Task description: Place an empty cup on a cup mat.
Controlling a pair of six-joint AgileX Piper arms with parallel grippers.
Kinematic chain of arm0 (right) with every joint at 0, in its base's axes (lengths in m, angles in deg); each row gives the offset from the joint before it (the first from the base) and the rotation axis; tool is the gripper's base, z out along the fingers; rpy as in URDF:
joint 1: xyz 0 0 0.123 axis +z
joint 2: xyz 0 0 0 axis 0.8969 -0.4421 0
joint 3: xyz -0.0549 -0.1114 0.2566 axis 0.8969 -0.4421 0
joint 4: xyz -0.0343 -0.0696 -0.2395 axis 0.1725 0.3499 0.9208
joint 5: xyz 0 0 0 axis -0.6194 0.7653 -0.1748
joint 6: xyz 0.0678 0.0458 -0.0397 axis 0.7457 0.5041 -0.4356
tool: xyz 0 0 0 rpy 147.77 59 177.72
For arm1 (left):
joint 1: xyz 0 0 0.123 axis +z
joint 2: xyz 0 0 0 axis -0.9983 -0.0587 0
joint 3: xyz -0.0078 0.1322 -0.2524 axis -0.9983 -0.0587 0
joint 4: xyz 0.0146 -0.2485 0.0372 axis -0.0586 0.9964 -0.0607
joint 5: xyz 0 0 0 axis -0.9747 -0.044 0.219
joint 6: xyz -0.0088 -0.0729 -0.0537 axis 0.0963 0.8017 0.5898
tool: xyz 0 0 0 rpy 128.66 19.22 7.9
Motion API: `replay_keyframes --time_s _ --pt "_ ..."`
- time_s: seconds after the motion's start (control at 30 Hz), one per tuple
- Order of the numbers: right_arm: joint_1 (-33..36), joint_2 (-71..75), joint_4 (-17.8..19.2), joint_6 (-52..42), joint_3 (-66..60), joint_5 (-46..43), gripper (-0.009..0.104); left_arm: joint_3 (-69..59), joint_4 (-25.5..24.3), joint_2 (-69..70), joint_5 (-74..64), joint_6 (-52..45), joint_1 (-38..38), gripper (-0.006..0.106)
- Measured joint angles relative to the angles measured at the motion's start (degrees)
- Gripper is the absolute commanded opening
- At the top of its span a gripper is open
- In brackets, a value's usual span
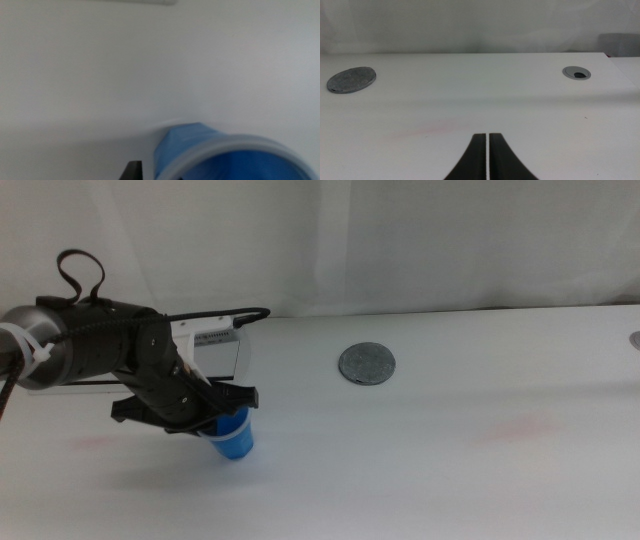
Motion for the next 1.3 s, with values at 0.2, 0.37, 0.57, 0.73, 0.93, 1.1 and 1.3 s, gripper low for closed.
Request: replay_keyframes --time_s 0.2,0.37,0.57,0.73,0.93,1.1,1.3 --pt "0.00 0.00 0.00 0.00 0.00 0.00 -0.003 3.25 0.07 0.00 -0.91 -2.44 -0.36 -0.003" --pt "0.00 0.00 0.00 0.00 0.00 0.00 -0.003 11.71 -0.15 -0.23 -4.45 -4.71 -3.23 -0.003" --pt "0.00 0.00 0.00 0.00 0.00 0.00 -0.003 26.48 -0.15 -4.15 -8.59 -6.76 -7.82 -0.003" --pt "0.00 0.00 0.00 0.11 0.00 0.00 -0.003 39.02 0.17 -10.93 -13.81 -8.61 -9.69 -0.003" --pt "0.00 0.00 0.00 0.11 0.00 0.00 -0.003 52.46 3.43 -20.17 -18.43 -10.82 -9.94 -0.003" --pt "0.00 0.00 0.00 0.11 0.00 0.00 -0.003 60.60 5.79 -25.84 -20.82 -12.02 -10.31 -0.003" --pt "0.00 0.00 0.00 0.11 0.00 0.00 -0.003 62.97 10.24 -30.09 -21.55 -13.16 -10.31 -0.003"
